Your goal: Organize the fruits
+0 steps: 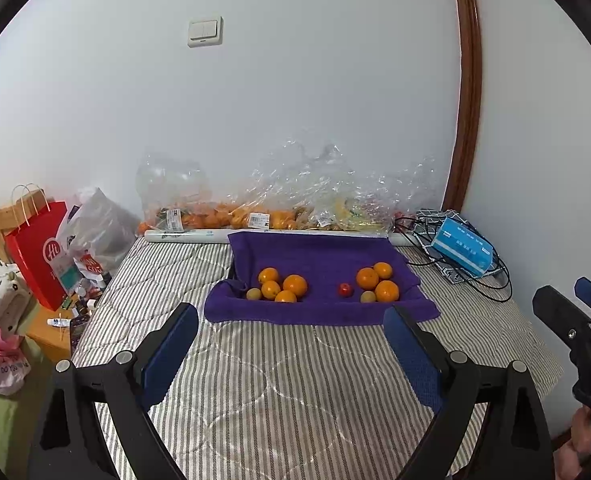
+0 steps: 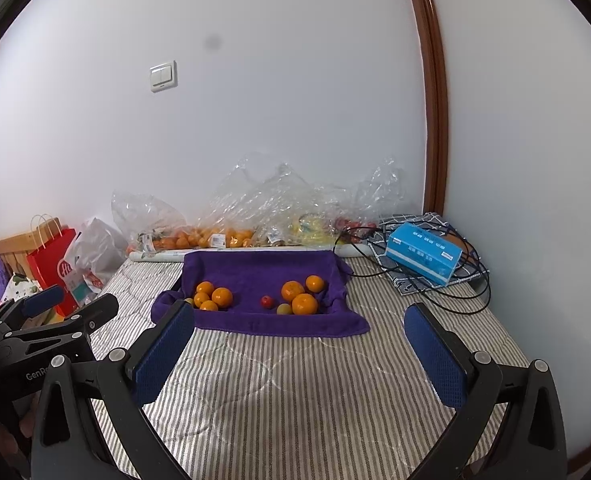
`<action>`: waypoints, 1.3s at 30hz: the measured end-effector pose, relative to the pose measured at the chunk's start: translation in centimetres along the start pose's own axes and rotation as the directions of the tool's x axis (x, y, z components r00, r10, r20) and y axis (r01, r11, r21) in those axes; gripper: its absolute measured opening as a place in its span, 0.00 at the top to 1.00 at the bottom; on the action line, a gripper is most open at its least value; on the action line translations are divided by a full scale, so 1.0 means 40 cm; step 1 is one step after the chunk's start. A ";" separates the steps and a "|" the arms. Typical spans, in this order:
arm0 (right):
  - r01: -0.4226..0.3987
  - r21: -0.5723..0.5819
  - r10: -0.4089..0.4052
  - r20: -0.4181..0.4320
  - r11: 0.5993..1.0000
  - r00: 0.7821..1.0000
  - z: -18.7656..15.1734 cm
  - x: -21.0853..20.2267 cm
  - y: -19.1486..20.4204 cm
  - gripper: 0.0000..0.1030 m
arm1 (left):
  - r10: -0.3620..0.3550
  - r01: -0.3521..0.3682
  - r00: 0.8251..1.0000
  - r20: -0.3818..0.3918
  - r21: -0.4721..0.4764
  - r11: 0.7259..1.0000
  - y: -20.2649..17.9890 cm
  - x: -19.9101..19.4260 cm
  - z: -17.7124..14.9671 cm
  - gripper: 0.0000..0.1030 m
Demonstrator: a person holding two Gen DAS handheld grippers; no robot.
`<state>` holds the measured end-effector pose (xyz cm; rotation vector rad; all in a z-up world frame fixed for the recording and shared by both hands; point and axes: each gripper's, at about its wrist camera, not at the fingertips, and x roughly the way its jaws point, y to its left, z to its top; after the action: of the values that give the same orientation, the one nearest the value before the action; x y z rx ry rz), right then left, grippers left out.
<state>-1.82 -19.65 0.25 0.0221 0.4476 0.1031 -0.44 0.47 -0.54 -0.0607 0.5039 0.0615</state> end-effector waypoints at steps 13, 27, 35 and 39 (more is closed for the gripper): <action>0.000 -0.019 -0.001 -0.003 1.000 1.000 -0.003 0.001 0.011 0.00 | 0.005 -0.005 1.000 0.003 0.002 1.000 -0.005 -0.005 0.002 0.09; 0.002 -0.021 -0.002 -0.005 1.000 1.000 -0.005 -0.002 0.014 0.00 | 0.006 -0.006 1.000 0.004 0.001 1.000 -0.005 -0.006 0.002 0.09; 0.000 -0.022 0.000 -0.004 1.000 1.000 -0.006 -0.004 0.015 0.00 | 0.009 -0.009 1.000 0.003 0.001 1.000 0.000 -0.008 0.006 0.09; 0.000 -0.022 0.000 -0.005 1.000 1.000 -0.006 -0.002 0.015 0.00 | 0.008 -0.008 1.000 0.003 0.003 1.000 0.001 -0.008 0.007 0.09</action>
<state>-2.06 -19.08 0.10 -0.0001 0.4512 0.1079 -0.59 0.53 -0.17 -0.0558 0.5010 0.0688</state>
